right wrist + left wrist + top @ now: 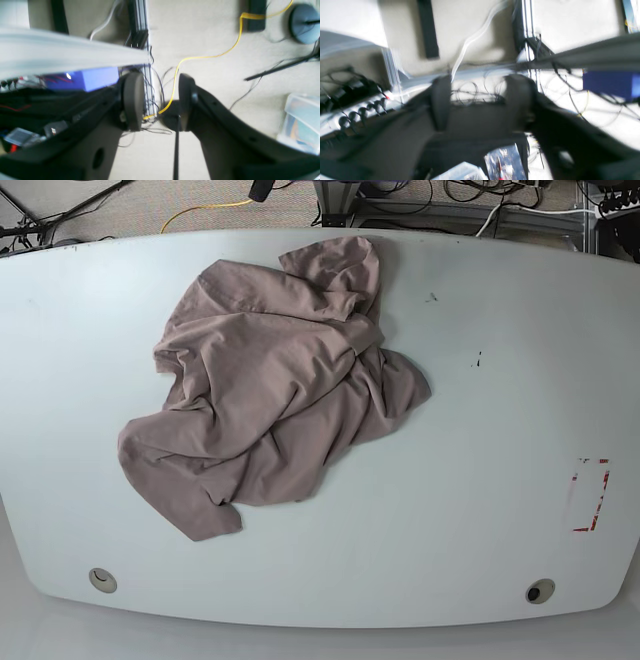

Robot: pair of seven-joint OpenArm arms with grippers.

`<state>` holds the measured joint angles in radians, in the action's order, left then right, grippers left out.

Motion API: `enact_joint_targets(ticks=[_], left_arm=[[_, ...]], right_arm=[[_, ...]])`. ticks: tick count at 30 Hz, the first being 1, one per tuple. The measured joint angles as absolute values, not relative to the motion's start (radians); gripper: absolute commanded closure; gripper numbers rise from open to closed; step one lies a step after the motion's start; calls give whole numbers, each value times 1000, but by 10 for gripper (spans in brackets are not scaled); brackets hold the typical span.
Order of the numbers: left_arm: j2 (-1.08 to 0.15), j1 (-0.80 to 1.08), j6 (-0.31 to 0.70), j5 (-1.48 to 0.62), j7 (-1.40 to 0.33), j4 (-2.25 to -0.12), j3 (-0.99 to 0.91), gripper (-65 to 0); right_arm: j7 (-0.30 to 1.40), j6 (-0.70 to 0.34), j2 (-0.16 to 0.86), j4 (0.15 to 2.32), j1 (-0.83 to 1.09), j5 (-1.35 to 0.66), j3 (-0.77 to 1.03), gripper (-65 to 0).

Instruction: Fold the T-shirt properly

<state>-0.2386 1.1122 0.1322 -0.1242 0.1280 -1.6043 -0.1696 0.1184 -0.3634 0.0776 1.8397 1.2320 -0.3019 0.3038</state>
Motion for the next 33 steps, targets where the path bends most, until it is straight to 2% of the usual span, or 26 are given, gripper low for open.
enact_joint_targets(ticks=[6, 14, 16, 20, 22, 26, 30, 33], left_arm=[[-235, 1146, 139, -125, 121, -1714, -172, -386], [-236, 1147, 136, -125, 121, -1797, -173, -389], [-236, 1147, 135, -125, 122, -1814, -173, -390], [-233, 1135, 134, -125, 120, -1840, -171, -390], [-233, 1122, 140, -125, 120, -1849, -169, -390], [-233, 1098, 138, -125, 119, -1854, -168, -390], [-231, 1073, 138, -125, 122, -1853, -168, -390], [-228, 1057, 139, -125, 121, -1853, -168, -390]], right_arm=[[135, -366, 77, 1924, 1262, -406, 300, -219], [134, -366, 78, 1975, 1171, -536, 300, -225], [131, -366, 80, 1980, 1139, -553, 300, -258], [141, -366, 80, 1978, 1056, -546, 300, -387], [135, -366, 81, 1978, 1018, -547, 300, -420], [138, -366, 88, 1977, 968, -546, 300, -423], [145, -361, 138, 1974, 907, -548, 300, -428], [219, -354, 154, 1974, 838, -550, 306, -430]])
